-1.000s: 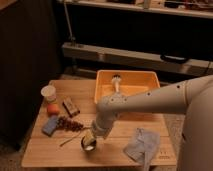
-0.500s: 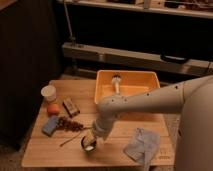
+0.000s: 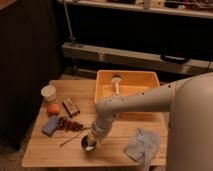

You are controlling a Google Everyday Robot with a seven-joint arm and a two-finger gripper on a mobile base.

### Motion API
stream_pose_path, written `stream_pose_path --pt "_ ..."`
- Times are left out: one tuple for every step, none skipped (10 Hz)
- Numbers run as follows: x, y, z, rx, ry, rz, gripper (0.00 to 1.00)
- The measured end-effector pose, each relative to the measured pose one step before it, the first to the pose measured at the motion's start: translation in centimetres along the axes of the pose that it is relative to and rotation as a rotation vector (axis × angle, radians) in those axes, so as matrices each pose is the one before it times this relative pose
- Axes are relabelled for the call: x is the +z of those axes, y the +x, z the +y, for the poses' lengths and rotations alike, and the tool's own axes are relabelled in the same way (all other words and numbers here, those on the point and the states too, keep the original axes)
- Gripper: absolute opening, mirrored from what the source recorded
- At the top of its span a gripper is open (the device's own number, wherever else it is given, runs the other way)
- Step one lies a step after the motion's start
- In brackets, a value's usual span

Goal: Stack cups on top of each other

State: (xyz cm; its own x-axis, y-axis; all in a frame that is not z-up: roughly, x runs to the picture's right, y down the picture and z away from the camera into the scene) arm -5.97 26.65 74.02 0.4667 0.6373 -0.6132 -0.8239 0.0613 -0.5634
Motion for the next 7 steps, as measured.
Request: stream_pose_path --pt "0.204 0.091 -0.201 0.00323 -0.00293 0.00829 0.4" --pt "0.143 0.032 -0.048 -0.00116 -0.00361 0.01135 0.4" --pt "0.191 0.071 0.012 -0.00271 -0.00278 0.01477 0.4" --pt "0.16 -0.122 0.399 -0.01255 -0.00314 0.01562 0.38" --pt "0.103 -0.306 0.901 -0.02495 -0.00324 0.01765 0.3" --pt "-0.019 -0.311 0.938 -0.02413 -0.001 0.01277 0.21" --pt "-0.274 -0.331 1.135 -0.02628 0.00063 0.01167 0.12"
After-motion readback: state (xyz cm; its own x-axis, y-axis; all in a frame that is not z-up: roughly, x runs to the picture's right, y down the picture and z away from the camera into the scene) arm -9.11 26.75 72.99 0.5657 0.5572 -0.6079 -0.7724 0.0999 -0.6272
